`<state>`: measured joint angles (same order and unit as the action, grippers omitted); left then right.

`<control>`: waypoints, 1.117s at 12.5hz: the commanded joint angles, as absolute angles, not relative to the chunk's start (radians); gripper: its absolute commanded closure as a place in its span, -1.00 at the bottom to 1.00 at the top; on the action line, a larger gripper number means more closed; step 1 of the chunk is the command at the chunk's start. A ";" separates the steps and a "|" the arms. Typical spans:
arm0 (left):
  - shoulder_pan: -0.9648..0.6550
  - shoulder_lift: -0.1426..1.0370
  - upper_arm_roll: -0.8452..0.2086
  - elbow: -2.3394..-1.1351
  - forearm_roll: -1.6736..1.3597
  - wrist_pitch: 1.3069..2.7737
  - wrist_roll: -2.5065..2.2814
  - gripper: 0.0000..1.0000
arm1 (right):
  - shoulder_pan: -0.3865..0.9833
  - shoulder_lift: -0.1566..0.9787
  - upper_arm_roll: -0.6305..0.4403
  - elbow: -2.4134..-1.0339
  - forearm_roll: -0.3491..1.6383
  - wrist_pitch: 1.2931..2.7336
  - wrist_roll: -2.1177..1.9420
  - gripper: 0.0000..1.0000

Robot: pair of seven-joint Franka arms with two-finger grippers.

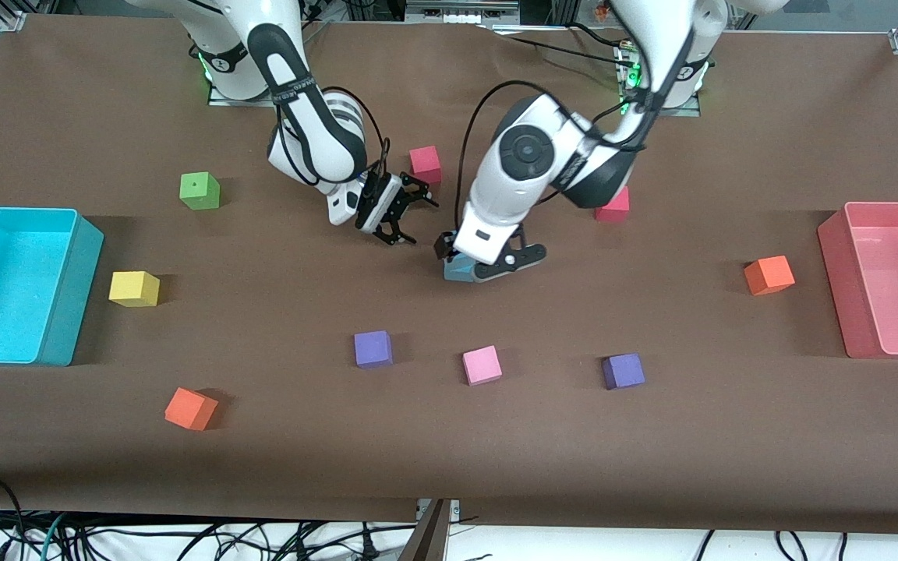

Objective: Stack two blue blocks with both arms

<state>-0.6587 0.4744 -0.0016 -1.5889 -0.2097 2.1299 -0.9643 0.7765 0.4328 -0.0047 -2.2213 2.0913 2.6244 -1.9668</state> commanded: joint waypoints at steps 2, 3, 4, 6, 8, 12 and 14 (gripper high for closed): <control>-0.514 0.246 -0.050 -1.675 -0.196 1.924 -0.858 -1.00 | 0.732 0.304 0.008 -2.315 2.004 2.600 -1.846 -1.00; -0.459 0.191 -0.055 -1.702 -0.195 1.881 -0.791 -1.00 | 0.717 0.292 0.005 -2.322 1.956 2.558 -1.794 -1.00; -0.409 0.131 -0.058 -1.733 -0.196 1.838 -0.720 -1.00 | 0.700 0.275 0.003 -2.329 1.906 2.530 -1.746 -1.00; -0.326 0.039 -0.058 -1.746 -0.195 1.725 -0.608 -1.00 | 0.666 0.262 0.002 -2.333 1.814 2.482 -1.680 -1.00; -0.250 -0.035 -0.055 -1.744 -0.180 1.629 -0.505 -1.00 | 0.631 0.255 -0.012 -2.333 1.664 2.409 -1.597 -1.00; -0.189 -0.097 -0.048 -1.729 -0.046 1.526 -0.361 -1.00 | 0.562 0.200 -0.040 -2.315 1.281 2.300 -1.329 -1.00; -0.186 -0.107 -0.046 -1.700 0.014 1.488 -0.313 -1.00 | 0.519 0.166 -0.067 -2.264 1.012 2.171 -1.151 -1.00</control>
